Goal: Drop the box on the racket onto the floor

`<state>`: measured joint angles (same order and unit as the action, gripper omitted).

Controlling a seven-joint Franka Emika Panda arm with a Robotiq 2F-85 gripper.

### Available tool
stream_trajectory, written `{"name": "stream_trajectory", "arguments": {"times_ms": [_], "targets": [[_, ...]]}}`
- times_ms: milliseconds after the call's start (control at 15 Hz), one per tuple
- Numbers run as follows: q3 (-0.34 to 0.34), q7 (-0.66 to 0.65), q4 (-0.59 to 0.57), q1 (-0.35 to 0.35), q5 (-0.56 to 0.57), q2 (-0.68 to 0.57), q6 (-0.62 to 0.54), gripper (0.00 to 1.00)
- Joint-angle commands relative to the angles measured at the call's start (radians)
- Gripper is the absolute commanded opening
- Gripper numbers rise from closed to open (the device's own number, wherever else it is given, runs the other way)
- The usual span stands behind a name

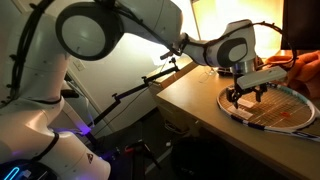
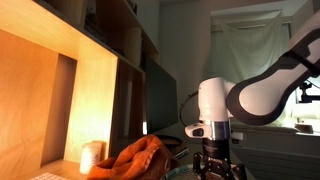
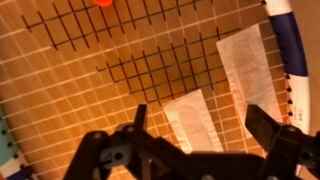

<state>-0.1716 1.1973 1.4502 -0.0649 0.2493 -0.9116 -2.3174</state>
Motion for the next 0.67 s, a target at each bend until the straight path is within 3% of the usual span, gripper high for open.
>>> {"name": "stream_trajectory", "arguments": {"times_ms": [0, 533, 600], "targets": [[0.019, 0.028, -0.058, 0.021, -0.018, -0.024, 0.054, 1.0], [0.027, 0.027, -0.093, 0.032, -0.017, -0.043, 0.077, 1.0], [0.027, 0.027, -0.097, 0.032, -0.019, -0.045, 0.081, 0.75]]}}
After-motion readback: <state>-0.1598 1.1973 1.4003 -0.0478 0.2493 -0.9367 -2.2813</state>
